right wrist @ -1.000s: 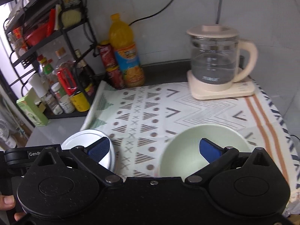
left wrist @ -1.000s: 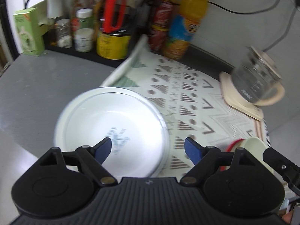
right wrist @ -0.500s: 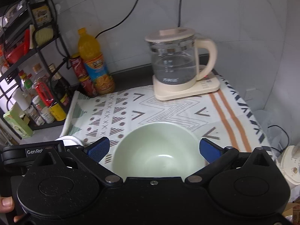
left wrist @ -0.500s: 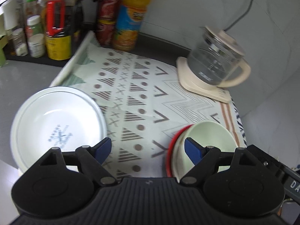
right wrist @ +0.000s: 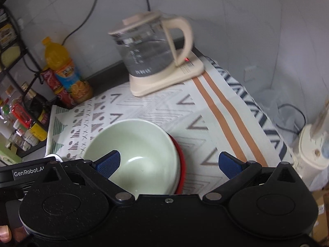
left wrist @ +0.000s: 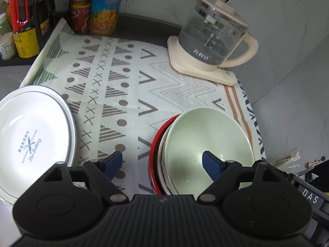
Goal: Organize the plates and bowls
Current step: 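Move both grippers to the rim of the green bowls in the red bowl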
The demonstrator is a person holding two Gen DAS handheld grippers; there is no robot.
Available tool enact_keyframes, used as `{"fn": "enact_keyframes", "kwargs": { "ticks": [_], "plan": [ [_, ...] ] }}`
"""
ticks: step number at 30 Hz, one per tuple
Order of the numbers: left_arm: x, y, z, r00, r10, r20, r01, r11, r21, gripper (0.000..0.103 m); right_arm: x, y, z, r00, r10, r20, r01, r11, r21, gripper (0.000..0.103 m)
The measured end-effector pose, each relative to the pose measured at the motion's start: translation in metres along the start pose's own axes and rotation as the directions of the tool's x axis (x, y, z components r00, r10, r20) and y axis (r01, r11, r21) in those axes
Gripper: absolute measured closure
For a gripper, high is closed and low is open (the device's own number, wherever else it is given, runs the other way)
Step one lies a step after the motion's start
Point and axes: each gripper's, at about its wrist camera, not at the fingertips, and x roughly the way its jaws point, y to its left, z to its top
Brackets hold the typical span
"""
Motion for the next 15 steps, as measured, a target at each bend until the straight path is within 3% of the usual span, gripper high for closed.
{"fn": "enact_keyframes", "kwargs": {
  "ticks": [5, 11, 15],
  "plan": [
    [0.015, -0.001, 0.0, 1.0, -0.001, -0.029, 0.001, 1.0, 0.021, 0.021, 0.013, -0.007, -0.005, 0.999, 0.005, -0.048, -0.003, 0.999, 0.034, 0.006],
    [0.031, 0.006, 0.001, 0.997, -0.013, -0.075, 0.013, 1.0, -0.001, 0.027, 0.031, -0.013, -0.012, 0.994, 0.014, -0.109, -0.006, 0.997, 0.073, 0.021],
    [0.041, 0.01, -0.001, 0.994, -0.029, -0.106, 0.028, 1.0, -0.013, 0.045, 0.04, -0.014, -0.016, 0.988, 0.037, -0.147, -0.022, 0.994, 0.103, 0.035]
  ]
}}
